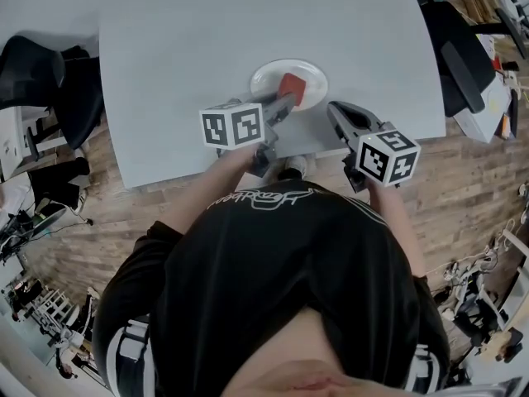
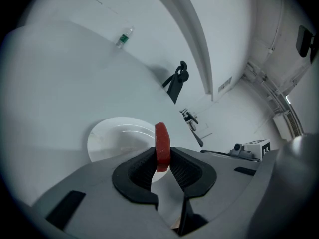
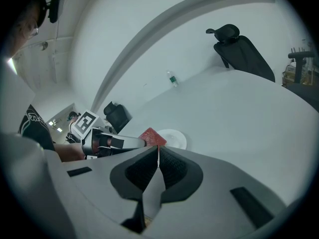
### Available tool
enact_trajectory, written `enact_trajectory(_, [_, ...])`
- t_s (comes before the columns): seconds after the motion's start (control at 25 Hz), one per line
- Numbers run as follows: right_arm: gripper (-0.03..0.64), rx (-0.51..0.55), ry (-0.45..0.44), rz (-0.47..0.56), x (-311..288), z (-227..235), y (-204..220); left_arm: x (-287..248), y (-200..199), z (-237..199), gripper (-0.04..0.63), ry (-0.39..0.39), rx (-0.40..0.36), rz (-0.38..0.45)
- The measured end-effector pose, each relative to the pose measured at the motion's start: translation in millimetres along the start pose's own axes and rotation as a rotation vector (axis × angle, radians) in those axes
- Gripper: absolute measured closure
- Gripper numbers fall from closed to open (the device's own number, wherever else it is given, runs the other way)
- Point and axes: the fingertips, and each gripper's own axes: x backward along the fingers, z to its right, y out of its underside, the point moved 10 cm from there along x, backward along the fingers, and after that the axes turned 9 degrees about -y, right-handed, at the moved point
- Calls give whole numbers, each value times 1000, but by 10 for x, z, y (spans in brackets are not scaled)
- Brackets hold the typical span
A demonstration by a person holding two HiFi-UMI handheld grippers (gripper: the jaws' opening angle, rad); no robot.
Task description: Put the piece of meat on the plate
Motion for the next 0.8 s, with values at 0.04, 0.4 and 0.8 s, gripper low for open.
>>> enact_trajectory(0.04, [603,-1,2,1,5,2,3,-14,-6,-2,509,-12,-9,-7])
enact_trajectory(0.4, [603,-10,16,9,40,5,9,-75,-46,-25,509,-62,-57,-37])
enact_trajectory(0.8, [603,-11,20,3,62,6,19,-60,-77,-24,498,-147,-125,-25])
